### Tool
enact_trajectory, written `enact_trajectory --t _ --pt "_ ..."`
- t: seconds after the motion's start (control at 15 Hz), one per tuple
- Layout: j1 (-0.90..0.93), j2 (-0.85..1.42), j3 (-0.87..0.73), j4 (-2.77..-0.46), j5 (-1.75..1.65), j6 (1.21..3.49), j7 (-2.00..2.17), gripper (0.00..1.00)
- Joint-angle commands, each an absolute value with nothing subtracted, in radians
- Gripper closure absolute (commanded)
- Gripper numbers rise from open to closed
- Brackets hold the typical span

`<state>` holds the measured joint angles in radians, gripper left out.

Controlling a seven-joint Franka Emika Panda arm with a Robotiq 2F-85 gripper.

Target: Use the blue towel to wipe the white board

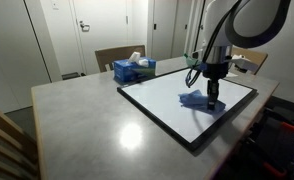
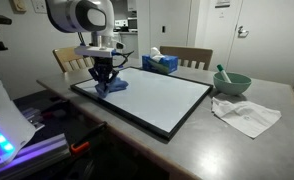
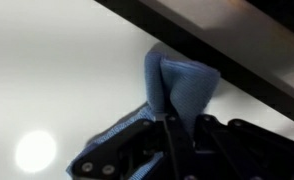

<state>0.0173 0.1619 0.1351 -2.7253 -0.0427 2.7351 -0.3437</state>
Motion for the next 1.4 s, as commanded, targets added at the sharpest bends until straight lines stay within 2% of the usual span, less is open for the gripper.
enact_trajectory --t 0.0,0.4,0.47,0.67,0.73,1.33 --pt "0.055 0.171 0.182 -2.700 0.013 2.706 -0.320 0.97" --pt "0.084 0.166 0.219 -2.710 0.054 2.751 -0.308 0.97" --pt "0.090 0.166 0.227 -2.705 0.049 2.735 -0.315 0.88" --pt "0.088 0.166 0.220 -2.705 0.049 2.738 -0.310 0.88" --pt "0.088 0.166 0.219 -2.705 0.049 2.739 -0.310 0.97" --pt "0.114 0.248 0.334 -2.611 0.269 2.696 -0.268 0.97"
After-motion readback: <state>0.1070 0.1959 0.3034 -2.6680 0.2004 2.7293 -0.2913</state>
